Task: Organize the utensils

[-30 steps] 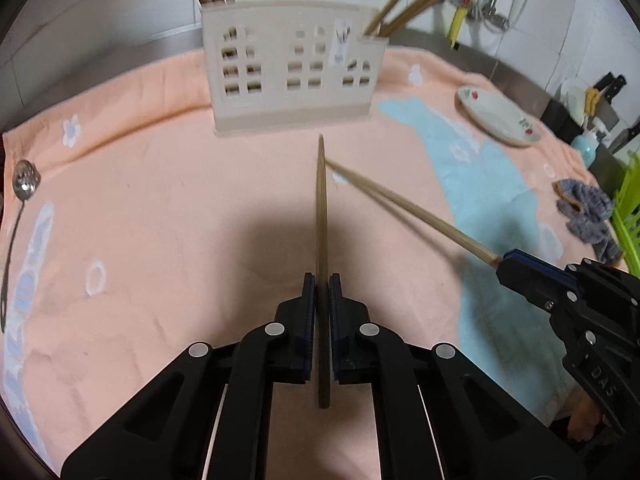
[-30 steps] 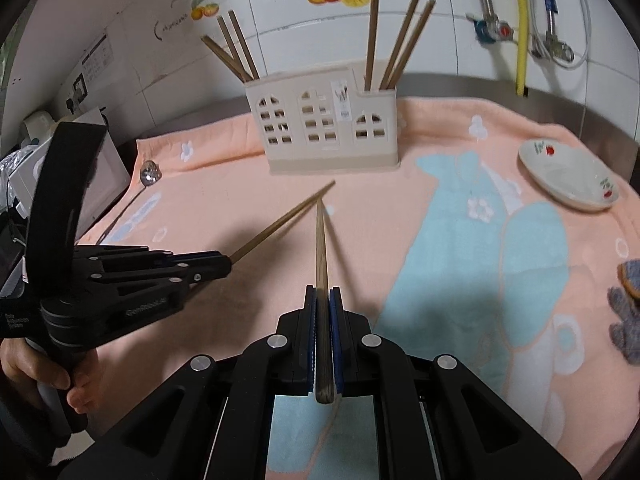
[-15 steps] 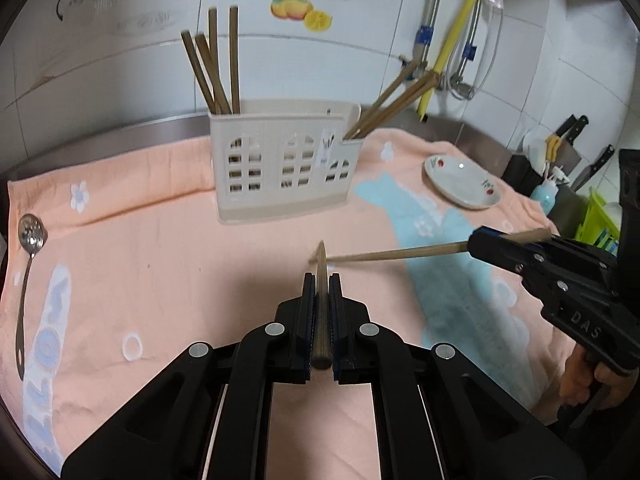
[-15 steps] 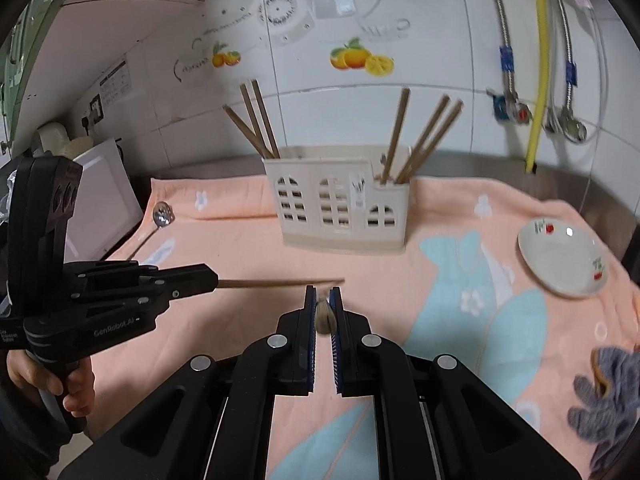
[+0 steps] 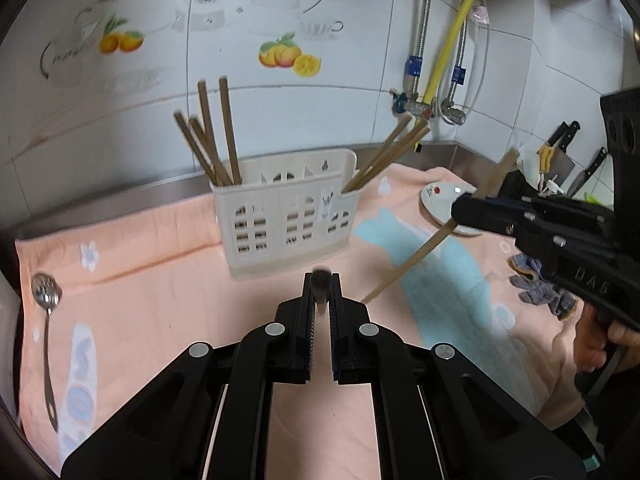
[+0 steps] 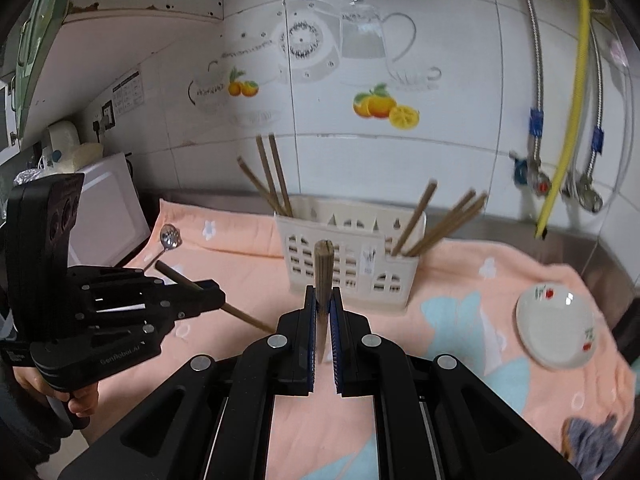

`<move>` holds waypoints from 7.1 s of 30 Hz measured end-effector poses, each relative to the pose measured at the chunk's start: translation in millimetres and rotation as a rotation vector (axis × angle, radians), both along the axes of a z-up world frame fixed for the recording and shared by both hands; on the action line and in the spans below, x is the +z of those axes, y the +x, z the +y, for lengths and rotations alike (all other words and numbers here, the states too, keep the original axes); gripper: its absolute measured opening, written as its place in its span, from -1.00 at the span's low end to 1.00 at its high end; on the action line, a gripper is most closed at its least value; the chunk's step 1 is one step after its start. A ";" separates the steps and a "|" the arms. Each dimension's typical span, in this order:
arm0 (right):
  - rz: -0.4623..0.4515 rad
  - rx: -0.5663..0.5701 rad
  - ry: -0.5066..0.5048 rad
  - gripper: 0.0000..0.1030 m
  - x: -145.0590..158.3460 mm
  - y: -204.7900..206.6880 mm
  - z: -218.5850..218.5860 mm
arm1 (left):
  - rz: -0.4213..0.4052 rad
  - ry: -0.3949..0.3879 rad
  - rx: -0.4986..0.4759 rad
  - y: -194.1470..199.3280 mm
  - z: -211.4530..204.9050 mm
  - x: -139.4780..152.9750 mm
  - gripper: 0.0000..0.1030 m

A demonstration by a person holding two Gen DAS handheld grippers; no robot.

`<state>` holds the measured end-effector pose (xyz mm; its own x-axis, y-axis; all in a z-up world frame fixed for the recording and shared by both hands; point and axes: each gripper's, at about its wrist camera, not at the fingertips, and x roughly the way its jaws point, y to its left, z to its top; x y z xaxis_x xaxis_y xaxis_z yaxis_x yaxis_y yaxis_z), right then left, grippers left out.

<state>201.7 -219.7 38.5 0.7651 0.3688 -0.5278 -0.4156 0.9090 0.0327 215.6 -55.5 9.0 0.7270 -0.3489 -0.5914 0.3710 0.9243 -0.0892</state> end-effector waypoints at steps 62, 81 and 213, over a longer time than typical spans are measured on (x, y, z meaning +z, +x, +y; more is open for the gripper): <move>0.043 -0.115 -0.050 -0.69 36.3 142.2 -21.3 | -0.078 0.056 0.092 126.0 7.0 73.2 -0.75; -0.038 -0.141 -0.036 0.37 54.3 103.9 -26.3 | -0.161 0.056 0.138 82.7 18.5 84.0 0.61; -0.056 -0.172 0.004 0.86 -35.0 -70.1 2.9 | -0.115 0.023 0.235 -79.1 64.0 -11.5 0.90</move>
